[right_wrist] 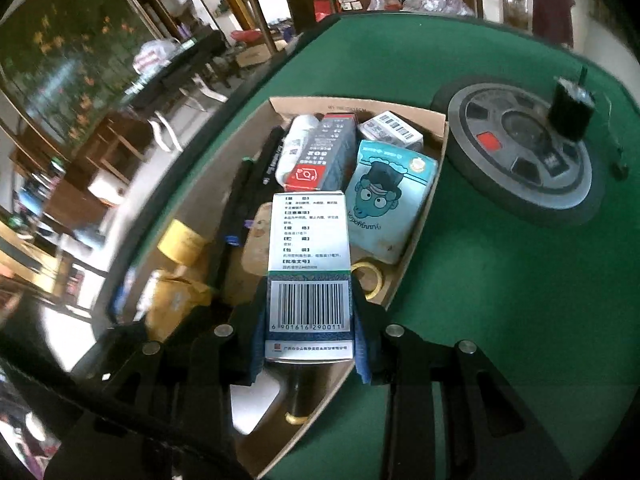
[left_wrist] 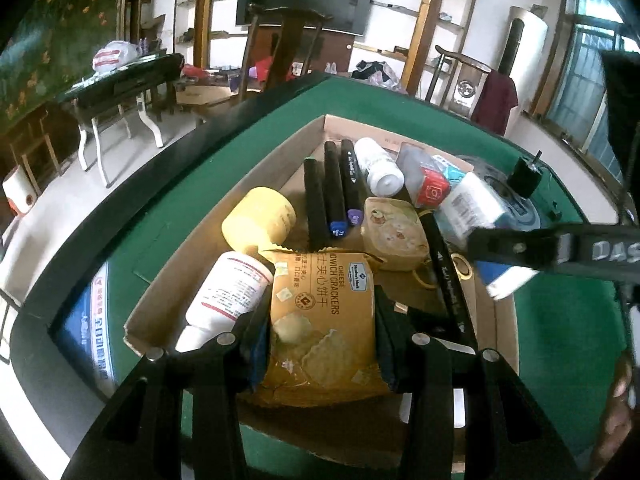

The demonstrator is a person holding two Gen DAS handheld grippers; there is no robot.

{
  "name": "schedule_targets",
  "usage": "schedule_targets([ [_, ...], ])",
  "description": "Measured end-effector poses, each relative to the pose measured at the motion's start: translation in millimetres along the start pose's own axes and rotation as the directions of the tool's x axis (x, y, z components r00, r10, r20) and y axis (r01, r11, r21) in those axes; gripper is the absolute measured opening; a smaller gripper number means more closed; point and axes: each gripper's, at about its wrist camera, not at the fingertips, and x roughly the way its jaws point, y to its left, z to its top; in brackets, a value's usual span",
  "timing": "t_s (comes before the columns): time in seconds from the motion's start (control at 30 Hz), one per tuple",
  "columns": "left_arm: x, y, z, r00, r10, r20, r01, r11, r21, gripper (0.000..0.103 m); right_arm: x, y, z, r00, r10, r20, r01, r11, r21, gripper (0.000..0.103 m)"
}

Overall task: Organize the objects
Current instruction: 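Carry the pouch into the box with left tool while right tool carries the barcode box there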

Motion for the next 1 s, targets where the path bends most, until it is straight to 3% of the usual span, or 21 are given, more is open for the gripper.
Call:
schedule_targets([
  [0.23,-5,3,0,1.000,0.005,0.010,-0.006,1.000,0.003,0.041,12,15,-5,0.993,-0.119,0.012,0.119,0.991,-0.063,0.032],
  [0.37,-13,1,5,1.000,-0.006,0.030,0.006,1.000,0.000,0.043,14,16,-2,0.992,-0.125,-0.002,0.125,0.991,-0.054,0.032],
  [0.5,-25,0,9,0.998,0.006,0.068,-0.006,1.000,0.002,0.055,12,12,1,0.994,-0.111,-0.003,0.111,0.994,-0.024,0.036],
  [0.6,-33,-2,11,0.996,0.028,0.090,-0.029,1.000,0.007,0.058,5,11,2,0.993,-0.113,0.015,0.113,0.993,-0.014,0.045],
  [0.8,-42,-5,11,0.992,0.058,0.112,-0.058,0.998,0.001,0.060,-9,13,-1,0.994,-0.097,0.044,0.097,0.995,-0.004,0.046],
  [1.0,-56,-9,10,0.978,0.134,0.162,-0.136,0.991,0.001,0.067,-19,14,-7,0.995,-0.077,0.059,0.078,0.997,-0.004,0.050],
])
